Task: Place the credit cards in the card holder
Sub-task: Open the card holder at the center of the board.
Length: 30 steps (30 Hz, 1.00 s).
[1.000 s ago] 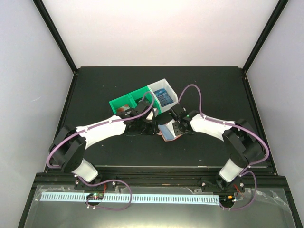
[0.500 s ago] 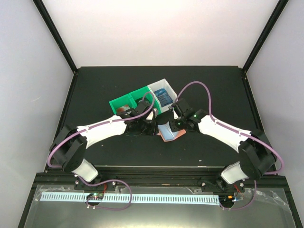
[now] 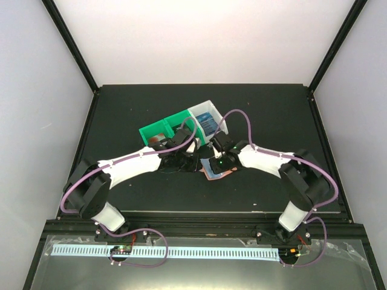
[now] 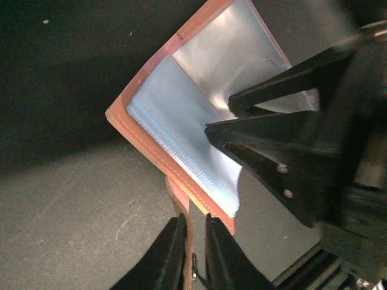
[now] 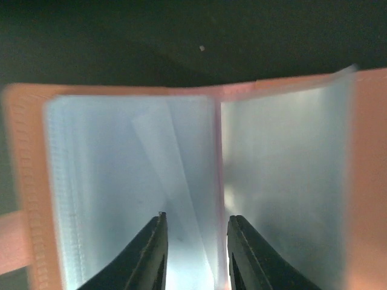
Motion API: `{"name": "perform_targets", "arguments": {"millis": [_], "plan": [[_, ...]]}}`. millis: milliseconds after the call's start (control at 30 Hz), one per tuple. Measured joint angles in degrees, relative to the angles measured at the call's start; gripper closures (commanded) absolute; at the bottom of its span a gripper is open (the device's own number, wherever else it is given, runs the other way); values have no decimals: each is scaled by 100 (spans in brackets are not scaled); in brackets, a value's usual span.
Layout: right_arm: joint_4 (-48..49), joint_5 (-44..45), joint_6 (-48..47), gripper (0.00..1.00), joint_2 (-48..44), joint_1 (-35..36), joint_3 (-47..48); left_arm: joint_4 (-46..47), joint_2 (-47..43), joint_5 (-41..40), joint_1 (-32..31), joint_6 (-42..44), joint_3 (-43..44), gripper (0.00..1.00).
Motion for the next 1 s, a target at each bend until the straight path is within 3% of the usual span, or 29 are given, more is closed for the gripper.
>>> {"name": "perform_targets", "arguments": {"millis": [333, 533, 733, 1000], "plan": [[-57, 496, 37, 45, 605, 330, 249, 42, -2, -267, 173, -151, -129, 54], [-136, 1034, 111, 44, 833, 538, 424, 59, -157, -407, 297, -262, -367, 52], [-127, 1349, 461, 35, 859, 610, 426, 199, -457, -479, 422, -391, -680, 51], [162, 1408, 1296, 36, 1027, 603, 496, 409, -776, -538, 605, -472, -1117, 51]]}}
